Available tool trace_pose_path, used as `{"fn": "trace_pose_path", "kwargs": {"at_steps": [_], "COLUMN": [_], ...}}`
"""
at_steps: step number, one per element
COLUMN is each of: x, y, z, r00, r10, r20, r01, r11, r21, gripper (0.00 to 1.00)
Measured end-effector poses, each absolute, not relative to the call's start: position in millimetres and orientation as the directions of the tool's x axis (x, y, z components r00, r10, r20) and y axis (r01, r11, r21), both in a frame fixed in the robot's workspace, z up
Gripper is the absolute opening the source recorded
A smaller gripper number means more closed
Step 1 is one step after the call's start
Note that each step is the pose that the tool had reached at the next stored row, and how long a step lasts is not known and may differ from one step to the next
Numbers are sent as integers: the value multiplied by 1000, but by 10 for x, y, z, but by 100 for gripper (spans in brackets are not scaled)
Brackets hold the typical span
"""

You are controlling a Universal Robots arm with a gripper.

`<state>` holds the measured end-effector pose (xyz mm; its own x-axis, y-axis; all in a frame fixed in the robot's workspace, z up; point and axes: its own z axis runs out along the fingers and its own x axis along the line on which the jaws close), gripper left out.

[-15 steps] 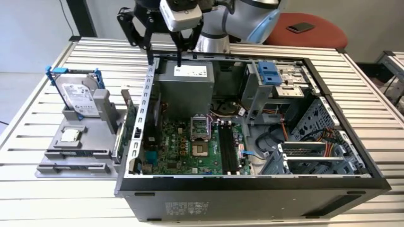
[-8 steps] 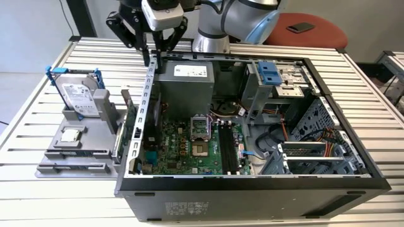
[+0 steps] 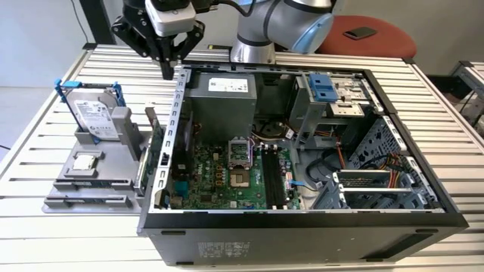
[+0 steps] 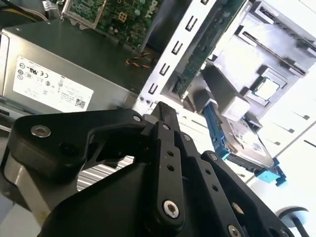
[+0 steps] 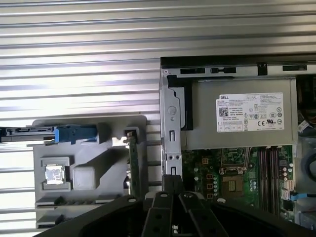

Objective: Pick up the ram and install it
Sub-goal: 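Reach for the ram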

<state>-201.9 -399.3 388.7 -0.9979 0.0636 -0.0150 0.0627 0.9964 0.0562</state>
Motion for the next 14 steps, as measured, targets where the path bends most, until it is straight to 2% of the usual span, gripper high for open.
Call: {"fn": "trace_pose_path", "kwargs": {"at_steps": [14], "x": [-2427], "y": [-3995], "z": [3887], "r00": [-998], "r10": [61], "r20": [-15], "r01": [60], "r11": [997], "r21": [56], "gripper": [0]}}
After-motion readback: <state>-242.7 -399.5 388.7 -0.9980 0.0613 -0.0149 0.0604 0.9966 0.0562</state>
